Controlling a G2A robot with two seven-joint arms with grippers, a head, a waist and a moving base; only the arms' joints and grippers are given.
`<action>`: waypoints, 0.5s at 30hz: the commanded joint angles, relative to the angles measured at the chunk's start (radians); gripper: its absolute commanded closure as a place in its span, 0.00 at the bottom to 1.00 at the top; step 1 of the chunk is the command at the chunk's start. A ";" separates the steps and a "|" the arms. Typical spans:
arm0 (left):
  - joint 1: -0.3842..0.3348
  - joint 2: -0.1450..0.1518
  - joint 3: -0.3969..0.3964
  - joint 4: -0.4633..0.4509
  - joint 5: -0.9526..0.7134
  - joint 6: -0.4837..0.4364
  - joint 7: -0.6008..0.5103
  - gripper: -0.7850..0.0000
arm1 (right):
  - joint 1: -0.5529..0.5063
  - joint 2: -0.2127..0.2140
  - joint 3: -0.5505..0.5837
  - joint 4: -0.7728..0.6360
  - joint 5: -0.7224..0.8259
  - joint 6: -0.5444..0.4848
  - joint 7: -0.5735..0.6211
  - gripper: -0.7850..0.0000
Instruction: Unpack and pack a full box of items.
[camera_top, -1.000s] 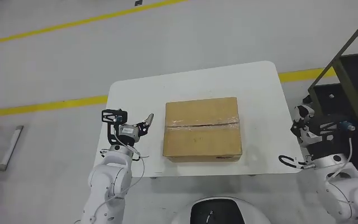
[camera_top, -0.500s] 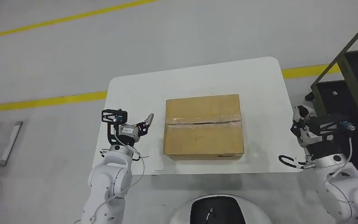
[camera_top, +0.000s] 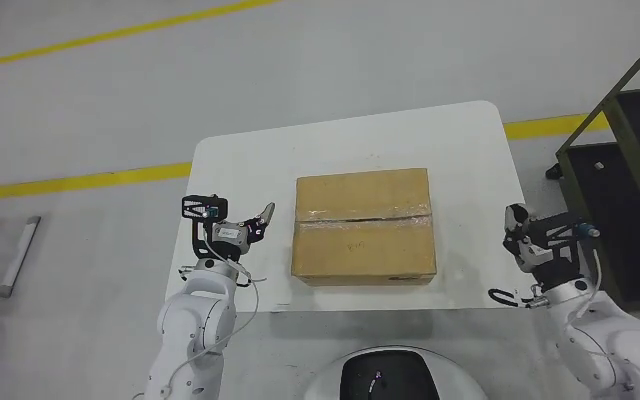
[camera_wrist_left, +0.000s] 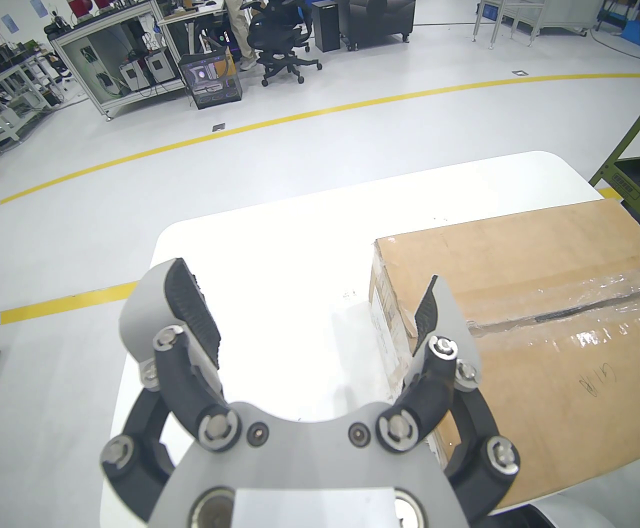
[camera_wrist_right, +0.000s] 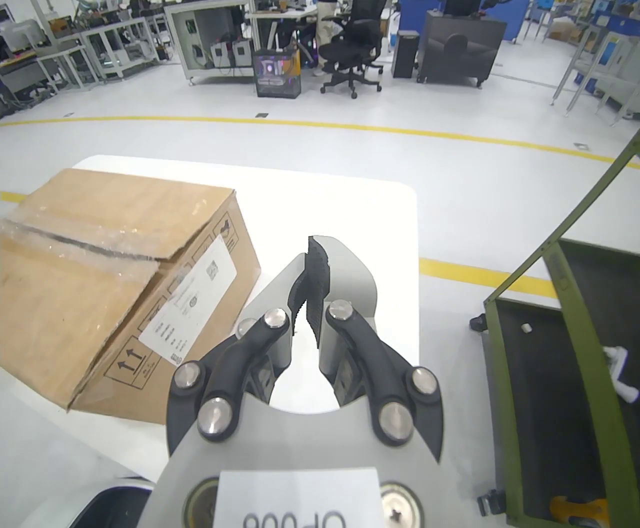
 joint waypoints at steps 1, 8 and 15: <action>0.000 0.000 0.000 0.000 0.000 0.000 0.000 0.00 | 0.025 -0.002 -0.023 0.053 0.000 -0.005 -0.006 1.00; 0.000 0.000 0.000 0.000 0.000 0.000 0.000 0.00 | 0.161 -0.012 -0.139 0.231 -0.004 -0.057 -0.034 1.00; 0.000 0.000 0.000 0.000 0.000 0.000 0.000 0.00 | 0.257 -0.024 -0.257 0.282 -0.066 -0.078 -0.025 1.00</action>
